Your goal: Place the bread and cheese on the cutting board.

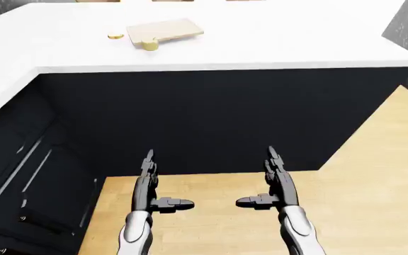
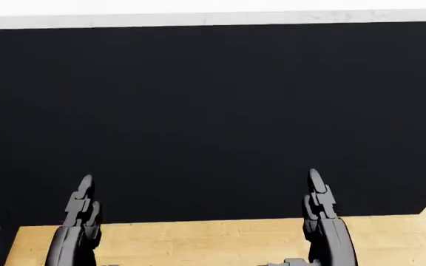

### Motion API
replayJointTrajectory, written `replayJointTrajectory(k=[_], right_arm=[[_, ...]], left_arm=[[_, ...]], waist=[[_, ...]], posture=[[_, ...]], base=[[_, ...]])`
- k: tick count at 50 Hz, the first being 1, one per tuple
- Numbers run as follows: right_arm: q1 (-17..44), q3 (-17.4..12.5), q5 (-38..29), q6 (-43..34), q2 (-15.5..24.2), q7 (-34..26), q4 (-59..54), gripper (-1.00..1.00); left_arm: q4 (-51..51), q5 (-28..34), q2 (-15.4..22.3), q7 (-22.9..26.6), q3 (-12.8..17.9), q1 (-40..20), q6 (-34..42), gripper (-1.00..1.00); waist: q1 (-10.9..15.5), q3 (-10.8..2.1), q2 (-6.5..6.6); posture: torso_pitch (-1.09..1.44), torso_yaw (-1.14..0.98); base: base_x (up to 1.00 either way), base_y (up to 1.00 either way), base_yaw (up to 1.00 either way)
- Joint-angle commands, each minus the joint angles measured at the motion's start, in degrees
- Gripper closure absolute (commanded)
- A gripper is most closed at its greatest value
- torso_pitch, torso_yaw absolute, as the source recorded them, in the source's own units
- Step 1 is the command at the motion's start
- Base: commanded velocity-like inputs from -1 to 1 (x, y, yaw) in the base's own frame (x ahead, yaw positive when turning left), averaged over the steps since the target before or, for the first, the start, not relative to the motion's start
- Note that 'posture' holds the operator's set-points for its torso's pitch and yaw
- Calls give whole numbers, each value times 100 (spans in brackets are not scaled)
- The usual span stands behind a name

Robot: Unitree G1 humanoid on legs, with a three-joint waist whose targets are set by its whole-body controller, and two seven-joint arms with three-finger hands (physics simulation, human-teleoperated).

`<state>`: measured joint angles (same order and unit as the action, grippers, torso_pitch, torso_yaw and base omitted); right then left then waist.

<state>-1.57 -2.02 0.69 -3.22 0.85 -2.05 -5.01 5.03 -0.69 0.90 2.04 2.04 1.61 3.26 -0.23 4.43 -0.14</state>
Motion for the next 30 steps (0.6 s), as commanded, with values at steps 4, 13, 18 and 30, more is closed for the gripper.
replayJointTrajectory(k=[4,13,18,30], right_arm=[[417,110,-342,-1786,242,-93,1884,-100],[1732,-218,-667,-4371,536,-851,4350,-100],[3070,-435,-562,-5749,934,-1128,5043,-100],[3393,-140,-1017,-5381,1052,-1373,5232,-100]], left_arm=[[-1545,-42,137,133,127,-119,737,-100],[-4227,222,513,460,463,-1312,3715,-100],[-5172,-17,905,610,884,-2166,5118,-100],[-5516,-587,1376,287,1188,-3017,5896,-100]], waist=[[85,-262,28],[79,-479,-15],[58,-474,7],[-4,-308,167]], posture=[[0,0],[0,0],[0,0],[0,0]], base=[[0,0,0],[0,0,0],[0,0,0],[5,9,0]])
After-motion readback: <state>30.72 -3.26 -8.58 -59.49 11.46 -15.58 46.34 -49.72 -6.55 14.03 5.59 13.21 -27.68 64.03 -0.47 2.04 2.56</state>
